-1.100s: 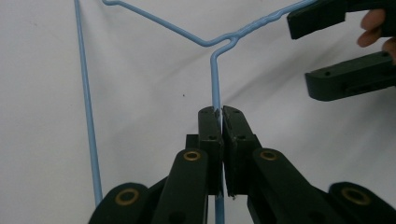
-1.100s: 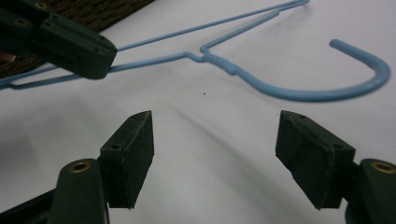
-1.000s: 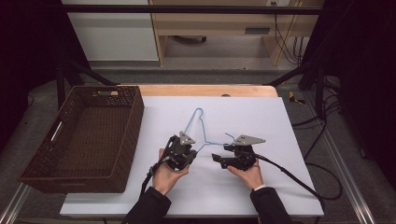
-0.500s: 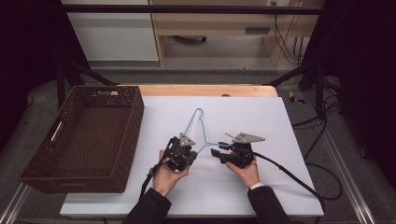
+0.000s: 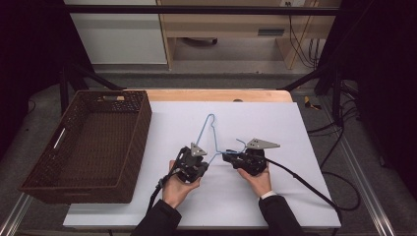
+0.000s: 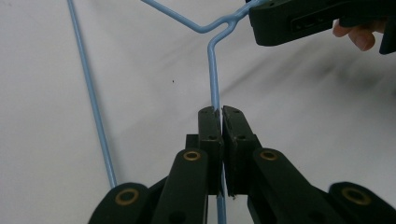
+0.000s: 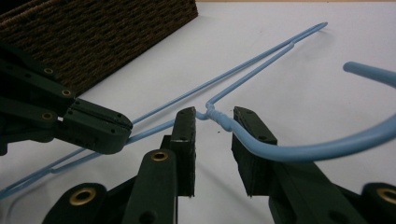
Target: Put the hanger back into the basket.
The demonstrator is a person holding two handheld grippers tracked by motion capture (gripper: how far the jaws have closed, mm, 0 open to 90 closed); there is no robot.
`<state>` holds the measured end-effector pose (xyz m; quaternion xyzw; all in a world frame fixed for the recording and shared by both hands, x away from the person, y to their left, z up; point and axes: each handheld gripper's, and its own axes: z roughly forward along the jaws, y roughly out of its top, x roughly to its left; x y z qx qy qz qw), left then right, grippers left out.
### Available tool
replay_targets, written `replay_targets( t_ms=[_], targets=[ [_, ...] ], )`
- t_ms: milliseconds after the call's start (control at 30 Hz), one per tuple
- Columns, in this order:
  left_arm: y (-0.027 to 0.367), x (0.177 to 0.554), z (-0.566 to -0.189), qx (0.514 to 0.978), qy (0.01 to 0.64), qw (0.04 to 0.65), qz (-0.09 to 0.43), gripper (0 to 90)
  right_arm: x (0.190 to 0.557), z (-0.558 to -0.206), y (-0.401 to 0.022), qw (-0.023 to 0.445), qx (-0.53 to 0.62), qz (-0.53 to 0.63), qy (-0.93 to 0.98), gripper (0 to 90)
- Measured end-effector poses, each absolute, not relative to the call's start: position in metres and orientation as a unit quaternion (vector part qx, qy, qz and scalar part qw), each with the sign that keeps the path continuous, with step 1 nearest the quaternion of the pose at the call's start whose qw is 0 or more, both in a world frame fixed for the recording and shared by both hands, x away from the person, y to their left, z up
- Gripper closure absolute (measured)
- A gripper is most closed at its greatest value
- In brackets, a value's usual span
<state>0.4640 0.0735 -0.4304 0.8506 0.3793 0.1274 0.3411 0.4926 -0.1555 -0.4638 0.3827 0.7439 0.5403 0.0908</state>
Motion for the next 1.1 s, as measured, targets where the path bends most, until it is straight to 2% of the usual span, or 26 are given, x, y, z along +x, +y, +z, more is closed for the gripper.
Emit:
replay_targets(
  t_ms=[100, 200, 600, 767, 900, 1000, 1100],
  targets=[
    [0.073, 0.464, -0.432, 0.852, 0.378, 0.34, 0.127, 87.2, 0.493, -0.464, -0.155, 0.093, 0.383, 0.54, 0.744, 73.1],
    [0.073, 0.464, -0.433, 0.852, 0.378, 0.341, 0.125, 87.2, 0.492, -0.463, -0.155, 0.094, 0.386, 0.54, 0.742, 80.2],
    [0.075, 0.465, -0.431, 0.853, 0.37, 0.344, 0.131, 86.2, 0.493, -0.461, -0.157, 0.069, 0.388, 0.546, 0.74, 84.0],
    [0.073, 0.467, -0.423, 0.859, 0.36, 0.334, 0.144, 66.5, 0.492, -0.461, -0.157, 0.071, 0.384, 0.547, 0.74, 84.3],
    [0.067, 0.47, -0.421, 0.867, 0.355, 0.317, 0.149, 55.4, 0.492, -0.46, -0.157, 0.071, 0.386, 0.546, 0.74, 84.3],
    [0.062, 0.472, -0.424, 0.874, 0.348, 0.304, 0.147, 52.8, 0.492, -0.459, -0.157, 0.072, 0.386, 0.545, 0.741, 84.4],
    [0.058, 0.476, -0.429, 0.879, 0.347, 0.292, 0.146, 54.2, 0.491, -0.459, -0.158, 0.073, 0.385, 0.546, 0.741, 84.4]
  ],
)
